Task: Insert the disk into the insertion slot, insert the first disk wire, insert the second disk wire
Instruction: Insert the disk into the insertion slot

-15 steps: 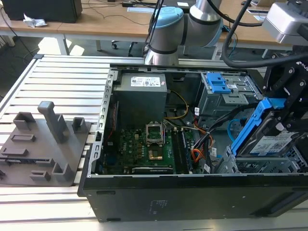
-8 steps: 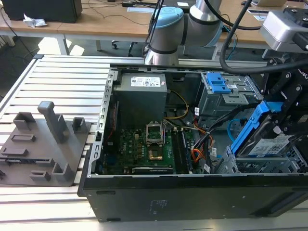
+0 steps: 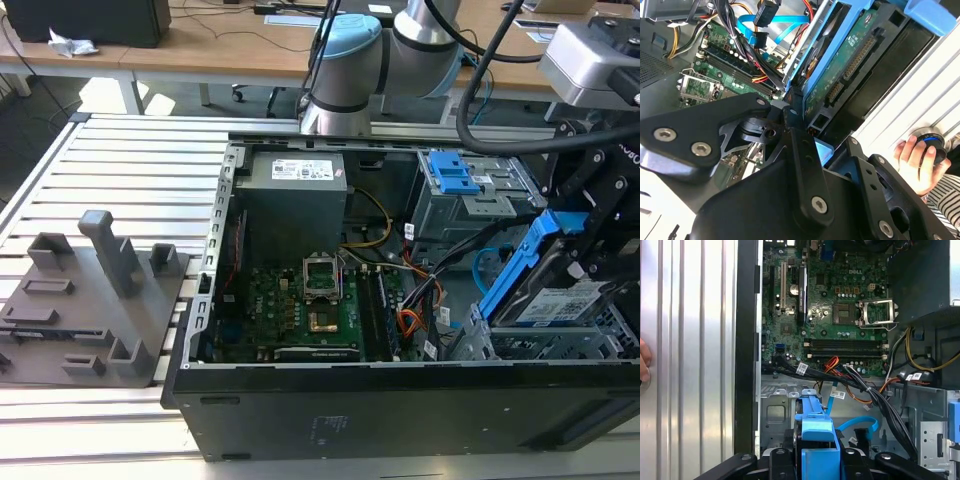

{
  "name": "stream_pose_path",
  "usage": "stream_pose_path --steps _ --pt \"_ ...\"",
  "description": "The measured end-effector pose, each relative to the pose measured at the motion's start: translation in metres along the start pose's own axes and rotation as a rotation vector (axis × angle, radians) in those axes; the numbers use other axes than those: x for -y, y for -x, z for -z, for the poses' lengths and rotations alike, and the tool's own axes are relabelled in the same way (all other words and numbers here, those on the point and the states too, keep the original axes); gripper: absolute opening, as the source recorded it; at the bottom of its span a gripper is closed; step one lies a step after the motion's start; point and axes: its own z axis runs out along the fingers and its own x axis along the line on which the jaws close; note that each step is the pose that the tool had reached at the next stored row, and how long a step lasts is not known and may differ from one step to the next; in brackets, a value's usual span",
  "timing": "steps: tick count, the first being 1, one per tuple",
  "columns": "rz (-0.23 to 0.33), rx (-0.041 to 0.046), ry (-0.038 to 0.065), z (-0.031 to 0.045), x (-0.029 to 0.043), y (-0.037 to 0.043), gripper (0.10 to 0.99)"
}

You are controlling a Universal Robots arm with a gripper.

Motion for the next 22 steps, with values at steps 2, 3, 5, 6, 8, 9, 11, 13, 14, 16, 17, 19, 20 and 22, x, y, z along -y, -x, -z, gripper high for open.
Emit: stream_pose_path --steps 2,3,5,6,8,9,11,13,14,16,17,19,20,22 --pt "0.0 -0.0001 0.0 0.0 0.0 0.0 0.376" --pt "0.0 0.0001 0.0 -0.0001 0.0 0.0 0.439" --pt "0.0 0.0 0.0 -0.0002 0.0 0.0 0.439" --pt "0.0 0.0 0.0 -0.0002 0.0 0.0 0.439" --pt "0.0 0.0 0.0 -0.0003 0.0 0.0 0.439" --pt "0.0 0.0 0.0 -0.0003 0.0 0.0 0.439" --pt "0.0 0.0 0.0 -0.0003 0.0 0.0 0.424" --pt "0.0 0.0 0.0 -0.0004 0.0 0.0 0.294" --pt "0.0 0.0 0.0 -0.0004 0.0 0.0 0.235" --pt "0.0 0.0 0.0 -0.0005 0.0 0.0 0.114" --pt "0.0 0.0 0.0 -0.0005 0.0 0.0 0.106" --pt "0.0 0.0 0.0 -0.0006 0.0 0.0 0.106" --pt "0.0 0.0 0.0 -0.0006 0.0 0.0 0.106" --pt "0.0 0.0 0.0 -0.0008 0.0008 0.0001 0.106"
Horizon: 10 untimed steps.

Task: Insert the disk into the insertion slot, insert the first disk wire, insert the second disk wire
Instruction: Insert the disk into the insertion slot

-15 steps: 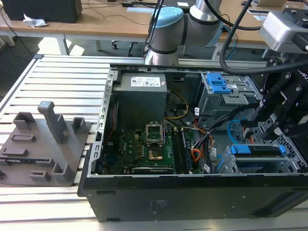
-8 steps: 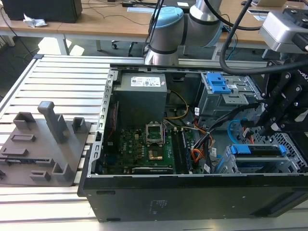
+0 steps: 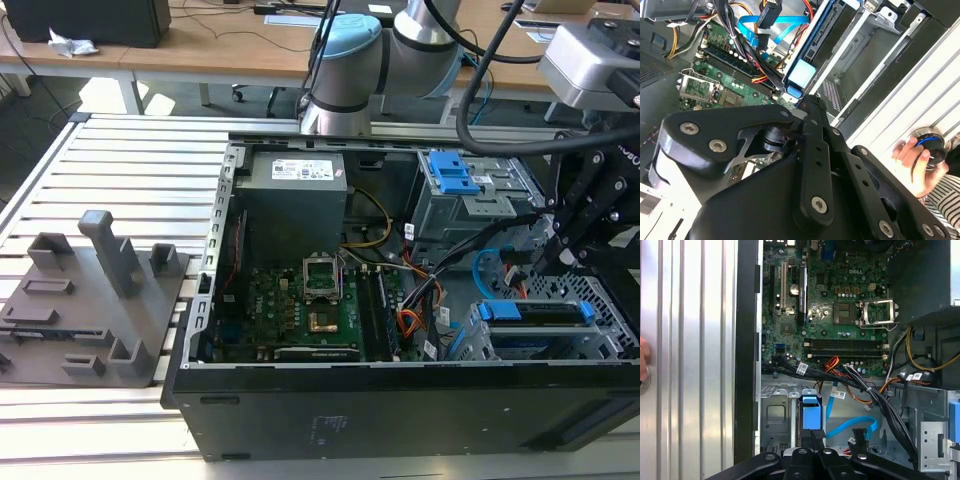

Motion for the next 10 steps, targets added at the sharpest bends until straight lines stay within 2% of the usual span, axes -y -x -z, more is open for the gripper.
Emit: stream_pose_path --steps 2,5,7,10 --pt "0.001 -0.0001 0.001 0.0 0.0036 0.0012 0.106" --pt "0.001 -0.0004 0.006 -0.0001 0.0126 0.0055 0.106" --pt "0.001 -0.0003 0.012 -0.007 0.02 0.0058 0.106" --pt "0.001 -0.0005 0.012 -0.0146 0.0226 0.0054 0.106"
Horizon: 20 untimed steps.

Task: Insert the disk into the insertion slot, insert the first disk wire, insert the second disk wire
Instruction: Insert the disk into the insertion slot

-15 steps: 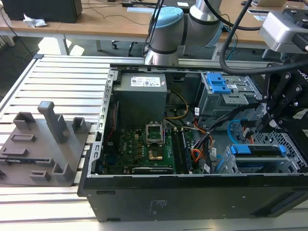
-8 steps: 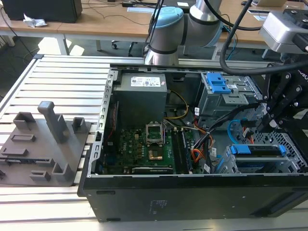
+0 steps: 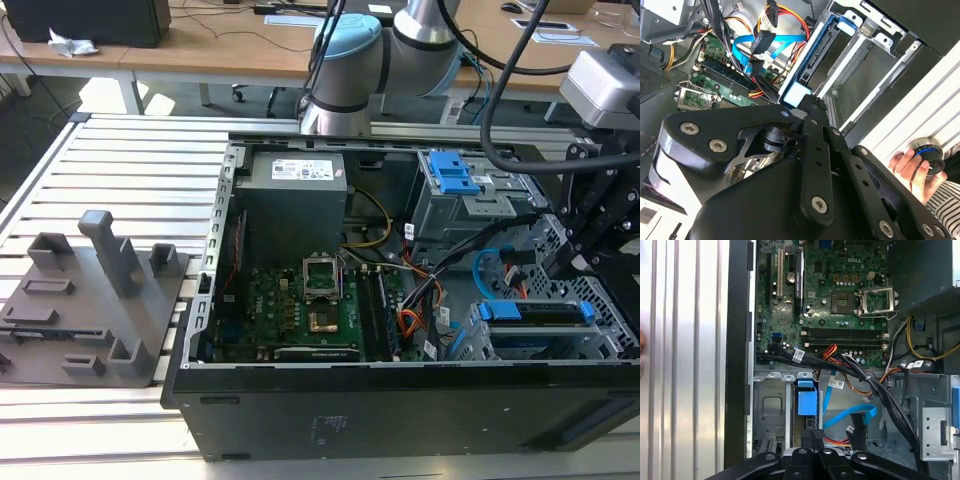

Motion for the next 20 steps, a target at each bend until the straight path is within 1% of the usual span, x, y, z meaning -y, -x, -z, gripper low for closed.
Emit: stream_pose_path --steps 2,4,7,12,20 --pt "0.0 0.0 0.0 -0.0037 0.0003 -0.0001 0.106" --pt "0.0 0.0001 0.0 -0.0094 0.0012 -0.0006 0.106" --pt "0.0 0.0002 0.0 -0.0153 0.0029 -0.002 0.106" --pt "0.0 -0.0001 0.0 -0.0253 0.0036 -0.0028 0.106" --pt "0.0 0.0 0.0 -0.0256 0.0036 -0.0029 0.106"
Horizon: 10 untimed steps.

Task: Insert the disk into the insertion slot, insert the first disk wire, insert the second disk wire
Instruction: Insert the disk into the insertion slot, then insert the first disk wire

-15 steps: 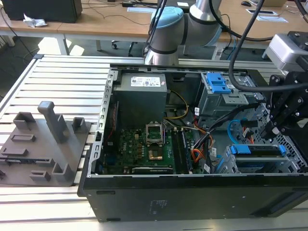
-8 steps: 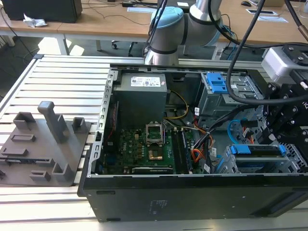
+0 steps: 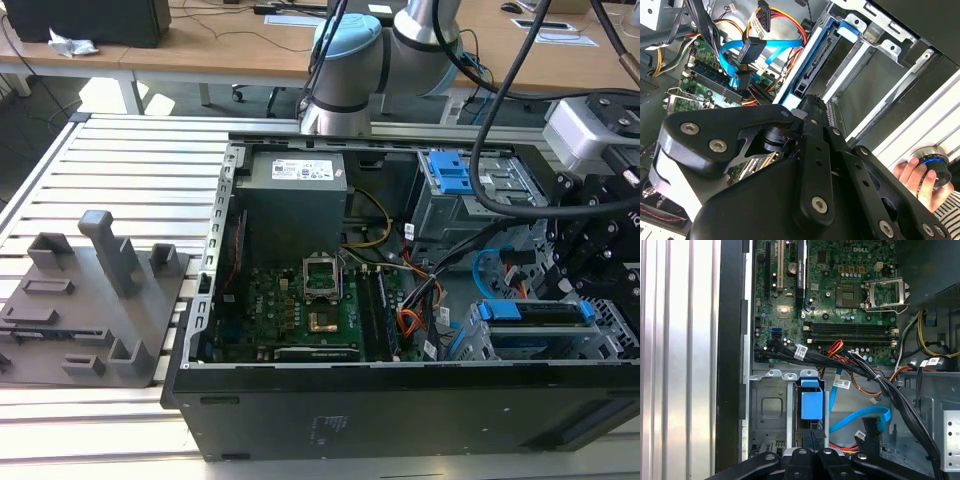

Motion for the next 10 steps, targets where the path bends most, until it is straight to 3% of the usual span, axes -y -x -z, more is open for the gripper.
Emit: stream_pose_path --steps 4,10 --pt "0.0 0.0 0.0 -0.0001 0.0 0.0 0.106" --pt "0.0 -0.0028 0.0 0.0012 0.0119 0.0003 0.106"
